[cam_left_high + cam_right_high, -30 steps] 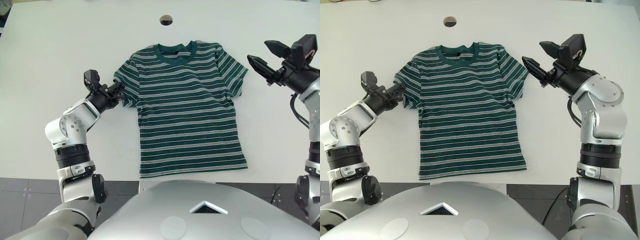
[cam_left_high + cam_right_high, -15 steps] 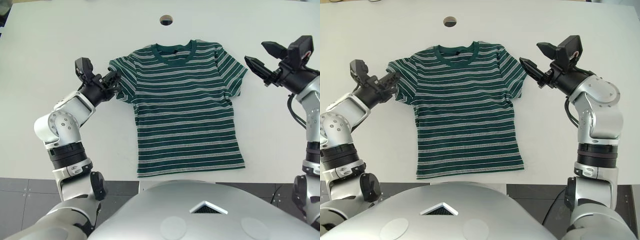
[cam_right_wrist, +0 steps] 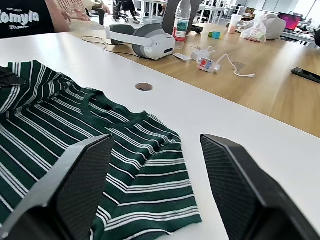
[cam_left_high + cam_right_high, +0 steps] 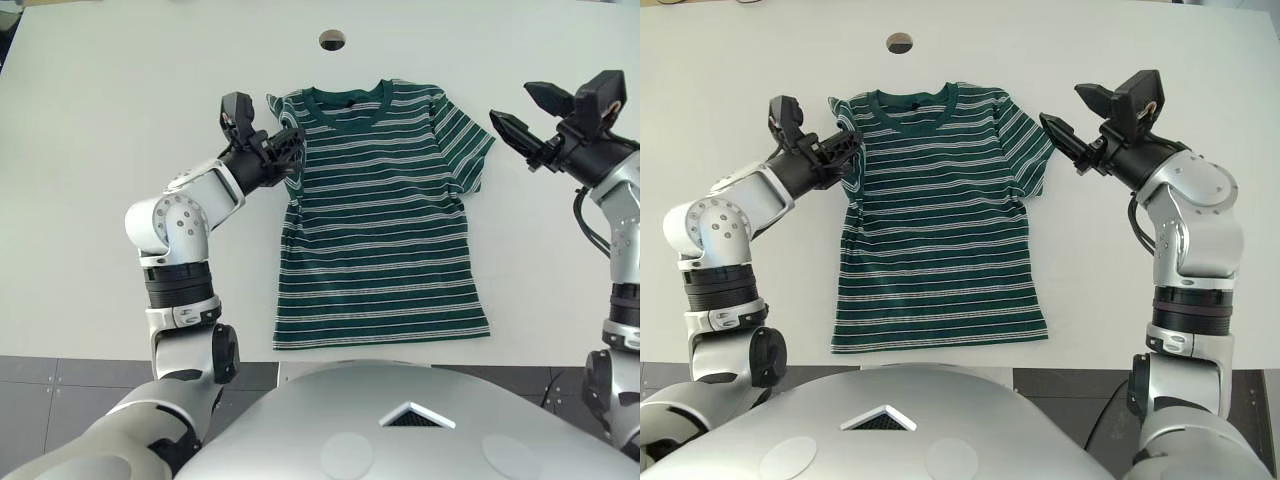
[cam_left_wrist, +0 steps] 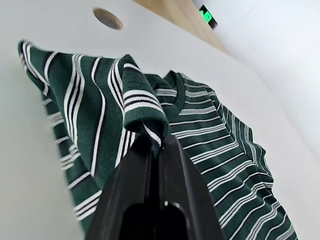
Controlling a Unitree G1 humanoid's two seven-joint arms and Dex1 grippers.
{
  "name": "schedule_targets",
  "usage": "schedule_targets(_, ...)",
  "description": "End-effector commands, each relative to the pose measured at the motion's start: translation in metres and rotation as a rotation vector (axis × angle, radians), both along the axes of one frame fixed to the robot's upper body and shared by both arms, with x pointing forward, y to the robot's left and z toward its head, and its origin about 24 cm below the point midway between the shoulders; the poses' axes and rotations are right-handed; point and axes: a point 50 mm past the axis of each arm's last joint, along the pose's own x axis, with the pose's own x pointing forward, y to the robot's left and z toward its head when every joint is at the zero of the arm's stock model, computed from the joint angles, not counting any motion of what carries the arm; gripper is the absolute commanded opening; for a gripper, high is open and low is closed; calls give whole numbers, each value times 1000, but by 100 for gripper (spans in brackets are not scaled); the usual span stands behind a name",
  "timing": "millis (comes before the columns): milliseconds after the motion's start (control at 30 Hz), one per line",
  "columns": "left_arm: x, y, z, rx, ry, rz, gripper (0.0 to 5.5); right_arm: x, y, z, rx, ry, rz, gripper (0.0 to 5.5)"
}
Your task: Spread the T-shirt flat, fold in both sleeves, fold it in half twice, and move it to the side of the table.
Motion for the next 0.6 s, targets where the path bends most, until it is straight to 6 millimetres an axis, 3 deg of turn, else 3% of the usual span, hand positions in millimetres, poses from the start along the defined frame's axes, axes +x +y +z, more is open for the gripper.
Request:
schedule_targets(33, 3, -7, -11, 34, 29, -12, 33, 4, 1, -1, -9, 11, -14, 322)
schedule_targets(333, 5, -3, -8, 21, -11, 12, 155, 7, -4, -18, 23, 128, -82, 322)
schedule_targets(600, -4, -10, 8, -28, -124, -36, 268, 28, -8, -66, -161, 306, -143, 420)
